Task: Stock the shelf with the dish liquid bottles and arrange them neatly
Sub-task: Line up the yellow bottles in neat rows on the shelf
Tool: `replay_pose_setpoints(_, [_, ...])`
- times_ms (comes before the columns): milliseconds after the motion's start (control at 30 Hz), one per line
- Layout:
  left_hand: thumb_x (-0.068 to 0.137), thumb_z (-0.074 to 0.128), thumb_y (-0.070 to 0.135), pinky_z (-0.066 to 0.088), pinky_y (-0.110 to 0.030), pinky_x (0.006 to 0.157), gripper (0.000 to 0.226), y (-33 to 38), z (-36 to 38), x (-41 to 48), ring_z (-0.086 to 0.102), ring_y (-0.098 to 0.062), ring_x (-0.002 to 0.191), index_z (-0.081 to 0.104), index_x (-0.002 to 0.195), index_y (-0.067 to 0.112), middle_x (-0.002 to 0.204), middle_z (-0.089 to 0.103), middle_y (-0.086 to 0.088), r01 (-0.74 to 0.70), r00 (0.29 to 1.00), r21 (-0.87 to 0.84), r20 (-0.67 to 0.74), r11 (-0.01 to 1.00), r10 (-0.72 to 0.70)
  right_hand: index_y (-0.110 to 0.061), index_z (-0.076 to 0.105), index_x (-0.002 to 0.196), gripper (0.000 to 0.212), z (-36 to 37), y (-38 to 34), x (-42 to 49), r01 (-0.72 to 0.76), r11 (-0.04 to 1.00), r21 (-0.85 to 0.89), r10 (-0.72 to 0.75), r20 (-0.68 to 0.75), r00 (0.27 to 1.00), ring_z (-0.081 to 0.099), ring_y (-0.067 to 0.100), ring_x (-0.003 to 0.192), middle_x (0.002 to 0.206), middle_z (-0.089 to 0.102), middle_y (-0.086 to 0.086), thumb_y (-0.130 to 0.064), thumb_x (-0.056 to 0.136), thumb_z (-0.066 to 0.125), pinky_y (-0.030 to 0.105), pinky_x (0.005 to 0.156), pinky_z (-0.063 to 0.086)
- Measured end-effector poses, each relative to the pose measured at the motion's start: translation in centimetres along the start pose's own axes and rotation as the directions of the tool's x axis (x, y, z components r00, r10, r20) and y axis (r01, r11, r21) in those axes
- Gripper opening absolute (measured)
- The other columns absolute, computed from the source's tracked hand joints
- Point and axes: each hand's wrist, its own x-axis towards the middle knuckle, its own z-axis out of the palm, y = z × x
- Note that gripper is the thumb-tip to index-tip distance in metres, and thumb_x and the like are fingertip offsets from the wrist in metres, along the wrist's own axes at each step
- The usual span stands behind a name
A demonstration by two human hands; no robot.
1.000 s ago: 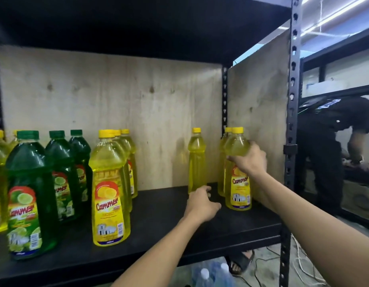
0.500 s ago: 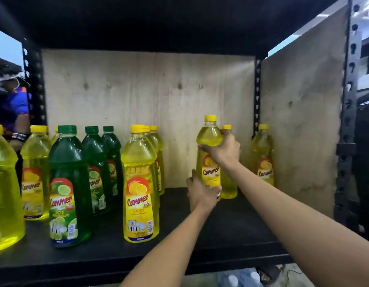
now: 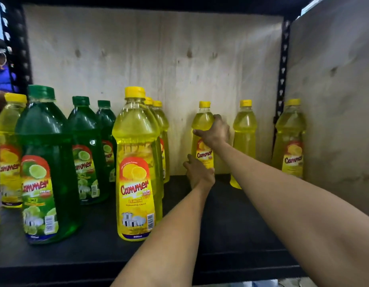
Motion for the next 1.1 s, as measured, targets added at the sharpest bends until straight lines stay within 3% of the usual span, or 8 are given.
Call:
replay_pose_setpoints(267, [0.087, 0.076, 0.020, 0.038, -0.039, 0.113, 0.102, 0.4, -1.4, -1.8, 0.034, -0.035, 0.141, 0.003, 0.156, 0.002, 0.157, 0.021, -0.019, 0.062, 0.994, 0.135, 0.078, 0.989, -0.073, -0.012, 0.045, 0.140, 0.072, -1.9, -0.4, -0.6, 0.015, 0.993, -0.114, 0.001, 0.143, 0.990, 0.057, 0.033, 0.123, 0.132, 0.059, 0.015, -0.027, 0.079, 0.081, 0.039, 0.096, 0.051])
replay_pose_setpoints(333, [0.081, 0.080, 0.019, 0.039, -0.042, 0.109, 0.097, 0.9, -1.6, -3.2, 0.036, -0.036, 0.138, 0.015, 0.152, 0.009, 0.151, 0.025, -0.017, 0.070, 0.997, 0.109, 0.000, 0.992, -0.071, -0.017, 0.056, 0.132, 0.056, -4.0, -0.2, -1.0, 0.095, 0.989, -0.114, -0.092, 0.028, 0.995, 0.064, 0.029, 0.113, 0.122, 0.068, 0.011, -0.021, 0.080, 0.076, 0.037, 0.091, 0.056])
replay_pose_setpoints(400, [0.077, 0.079, 0.021, 0.038, -0.043, 0.107, 0.082, 2.0, -1.5, -4.4, 0.037, -0.034, 0.132, 0.029, 0.141, 0.014, 0.142, 0.032, -0.014, -0.088, 0.990, 0.141, -0.099, 0.986, 0.103, -0.022, 0.066, 0.118, 0.036, -6.8, 0.3, -1.4, 0.187, 0.976, -0.111, -0.207, -0.205, 0.957, 0.067, 0.027, 0.104, 0.112, 0.073, 0.006, -0.019, 0.083, 0.066, 0.035, 0.085, 0.055])
replay_pose_setpoints(500, [0.077, 0.074, 0.017, 0.039, -0.041, 0.103, 0.060, 4.1, -0.8, -5.5, 0.043, -0.030, 0.127, 0.041, 0.128, 0.020, 0.135, 0.044, -0.008, -0.233, 0.968, 0.004, -0.091, 0.972, 0.233, -0.018, 0.064, 0.113, 0.035, -10.5, 2.0, -1.5, 0.215, 0.966, -0.145, -0.256, -0.400, 0.880, 0.063, 0.033, 0.105, 0.110, 0.071, 0.011, -0.027, 0.080, 0.066, 0.035, 0.082, 0.047])
replay_pose_setpoints(633, [0.085, 0.071, 0.018, 0.035, -0.041, 0.112, 0.067, 4.8, 1.2, -6.1, 0.039, -0.033, 0.137, 0.039, 0.143, 0.014, 0.145, 0.038, -0.012, -0.189, 0.975, -0.056, 0.106, 0.980, 0.194, -0.015, 0.041, 0.139, 0.081, -10.7, 3.6, -0.7, -0.009, 0.997, -0.071, -0.004, -0.171, 0.985, 0.048, 0.037, 0.128, 0.134, 0.052, 0.019, -0.042, 0.074, 0.081, 0.039, 0.101, 0.041])
replay_pose_setpoints(733, [0.088, 0.066, 0.015, 0.038, -0.040, 0.113, 0.067, 4.1, 2.5, -6.3, 0.040, -0.033, 0.138, 0.035, 0.148, 0.011, 0.146, 0.042, -0.014, -0.153, 0.962, -0.044, 0.220, 0.987, 0.159, -0.019, 0.024, 0.150, 0.107, -9.4, 3.7, 0.1, -0.135, 0.991, -0.014, 0.136, 0.008, 0.991, 0.044, 0.039, 0.134, 0.144, 0.045, 0.019, -0.047, 0.067, 0.087, 0.047, 0.107, 0.043])
replay_pose_setpoints(933, [0.085, 0.069, 0.015, 0.047, -0.043, 0.106, 0.066, 3.2, 2.6, -5.5, 0.051, -0.032, 0.129, 0.038, 0.144, 0.015, 0.139, 0.053, -0.010, -0.121, 0.932, -0.046, 0.338, 0.992, 0.129, -0.016, 0.034, 0.140, 0.083, -8.4, 4.9, 0.8, -0.138, 0.987, -0.087, 0.135, -0.038, 0.990, 0.056, 0.037, 0.121, 0.131, 0.056, 0.017, -0.029, 0.075, 0.084, 0.039, 0.084, 0.049])
replay_pose_setpoints(1100, [0.084, 0.074, 0.010, 0.050, -0.040, 0.103, 0.064, 1.9, 1.5, -4.9, 0.055, -0.027, 0.123, 0.042, 0.137, 0.020, 0.132, 0.057, -0.006, -0.060, 0.919, -0.107, 0.382, 0.992, 0.097, -0.017, 0.041, 0.140, 0.083, -10.4, 4.5, 0.8, -0.098, 0.992, -0.083, 0.106, 0.095, 0.990, 0.057, 0.036, 0.120, 0.131, 0.059, 0.013, -0.030, 0.071, 0.085, 0.042, 0.090, 0.055])
